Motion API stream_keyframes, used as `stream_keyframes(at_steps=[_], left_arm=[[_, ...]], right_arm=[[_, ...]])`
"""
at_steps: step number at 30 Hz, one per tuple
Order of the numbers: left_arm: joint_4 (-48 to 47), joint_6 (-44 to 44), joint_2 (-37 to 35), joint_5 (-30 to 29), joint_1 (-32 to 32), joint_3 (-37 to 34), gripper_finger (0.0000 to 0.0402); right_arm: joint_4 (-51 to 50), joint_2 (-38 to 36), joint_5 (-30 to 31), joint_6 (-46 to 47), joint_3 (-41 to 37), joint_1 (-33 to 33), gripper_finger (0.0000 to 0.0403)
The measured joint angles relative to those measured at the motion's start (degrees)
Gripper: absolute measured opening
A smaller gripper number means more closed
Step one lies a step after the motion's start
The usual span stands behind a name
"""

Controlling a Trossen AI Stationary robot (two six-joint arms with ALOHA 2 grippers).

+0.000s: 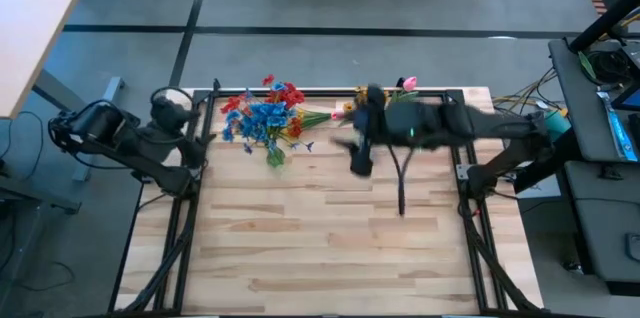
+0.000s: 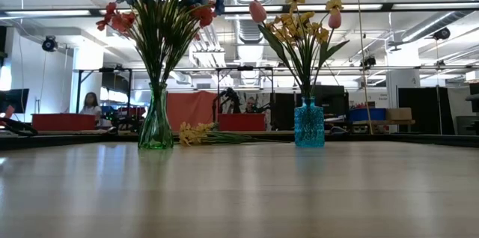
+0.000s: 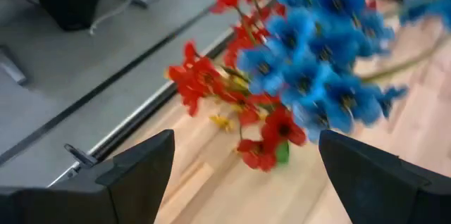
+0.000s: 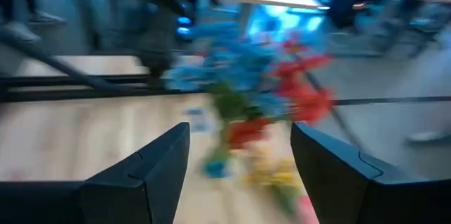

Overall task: Sort flowers into vase by color
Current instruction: Put the yellow flowers into the blue vase

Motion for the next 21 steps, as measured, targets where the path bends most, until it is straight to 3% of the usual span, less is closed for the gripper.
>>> stream_keyframes(at_steps=[6,9,11,15,17,19,21], left_arm=[[1.4,-6.1,-3.1,-9.1,0.0,-1.1,0.0335],[1.5,-9.4,-4.4,-10.6,0.0,-2.4,0.0335],[2.0,-10.4,-4.9,-10.6,0.0,-3.7,0.0335],[3.3,-11.4,-5.5,-10.9,0.0,-6.6,0.0335],[4.7,-11.7,-5.6,-12.2,0.0,-8.2,0.0335],[5.8,-11.7,-5.6,-13.1,0.0,-9.3,0.0335],[6.3,-12.1,-5.6,-13.6,0.0,-10.1,0.0335]], right_arm=[[-6.0,4.1,-0.2,-8.9,11.3,-11.4,0.0235],[-8.2,6.3,-0.6,-11.7,16.3,-18.0,0.0234],[-9.2,8.0,-4.2,-12.9,18.6,-22.8,0.0231],[-9.5,12.2,-18.5,-13.9,20.4,-31.8,0.0227],[-9.6,14.5,-20.6,-16.1,20.8,-34.6,0.0226],[-10.4,16.7,-16.8,-21.2,21.3,-37.1,0.0226],[-11.8,18.5,-7.8,-27.2,21.4,-39.2,0.0226]])
